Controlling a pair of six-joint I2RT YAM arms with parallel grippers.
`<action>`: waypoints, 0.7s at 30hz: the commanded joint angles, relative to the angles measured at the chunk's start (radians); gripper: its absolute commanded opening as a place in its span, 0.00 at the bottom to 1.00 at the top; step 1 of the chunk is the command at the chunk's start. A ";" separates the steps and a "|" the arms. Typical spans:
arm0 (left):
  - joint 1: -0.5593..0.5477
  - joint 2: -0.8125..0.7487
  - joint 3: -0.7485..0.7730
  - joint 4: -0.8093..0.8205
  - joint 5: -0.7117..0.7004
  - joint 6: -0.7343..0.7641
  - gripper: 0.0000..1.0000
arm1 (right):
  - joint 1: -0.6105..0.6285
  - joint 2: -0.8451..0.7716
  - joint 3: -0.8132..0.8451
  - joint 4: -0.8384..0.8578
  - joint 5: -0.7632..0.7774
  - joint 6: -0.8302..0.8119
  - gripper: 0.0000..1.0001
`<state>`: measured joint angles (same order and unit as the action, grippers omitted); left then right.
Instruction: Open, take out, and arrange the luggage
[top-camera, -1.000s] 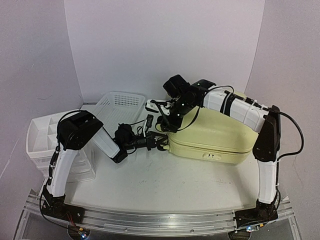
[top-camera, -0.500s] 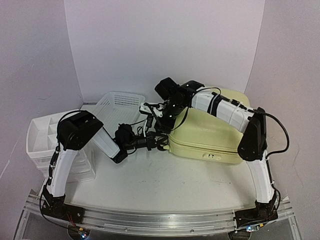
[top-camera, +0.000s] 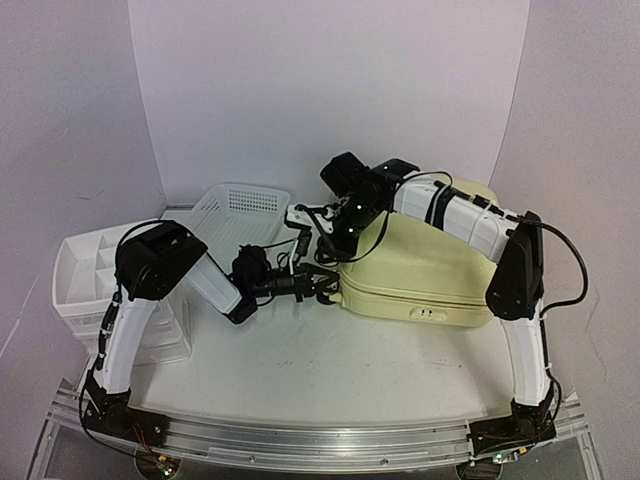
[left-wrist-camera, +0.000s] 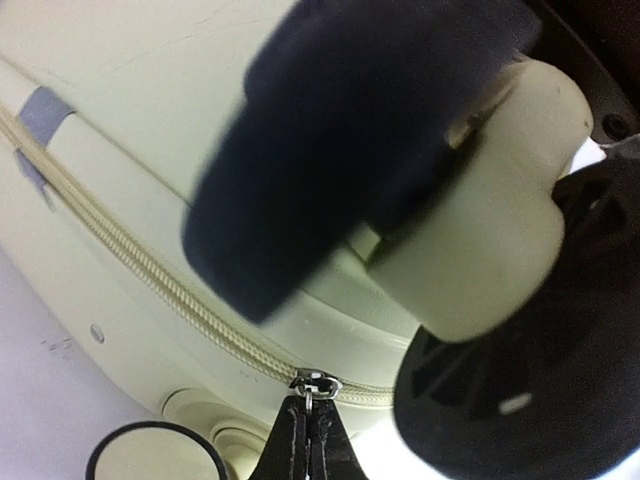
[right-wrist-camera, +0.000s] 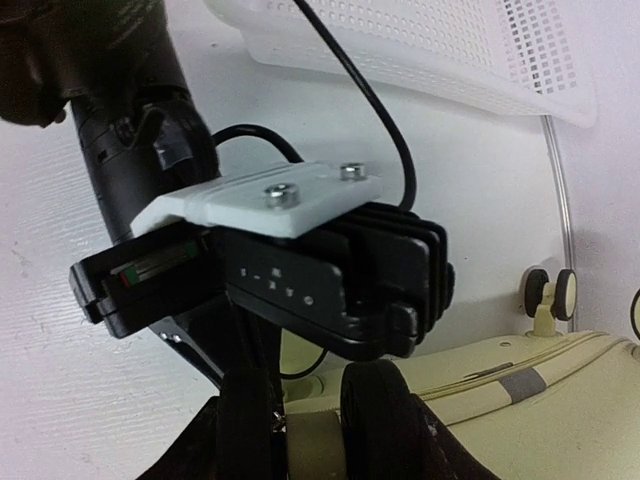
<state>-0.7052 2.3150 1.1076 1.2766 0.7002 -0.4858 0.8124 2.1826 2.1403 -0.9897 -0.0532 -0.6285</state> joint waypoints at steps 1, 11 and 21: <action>0.047 0.005 0.079 0.019 -0.001 0.018 0.00 | 0.010 -0.124 -0.083 -0.213 -0.145 -0.050 0.00; 0.047 -0.003 0.113 -0.010 0.128 0.042 0.00 | 0.005 -0.224 -0.179 -0.291 -0.304 -0.079 0.00; 0.035 0.025 0.165 -0.083 0.000 0.030 0.01 | 0.005 -0.280 -0.248 -0.333 -0.345 -0.055 0.00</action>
<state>-0.7147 2.3428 1.2186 1.1843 0.9085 -0.4435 0.8009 2.0125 1.9339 -1.1049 -0.2657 -0.7341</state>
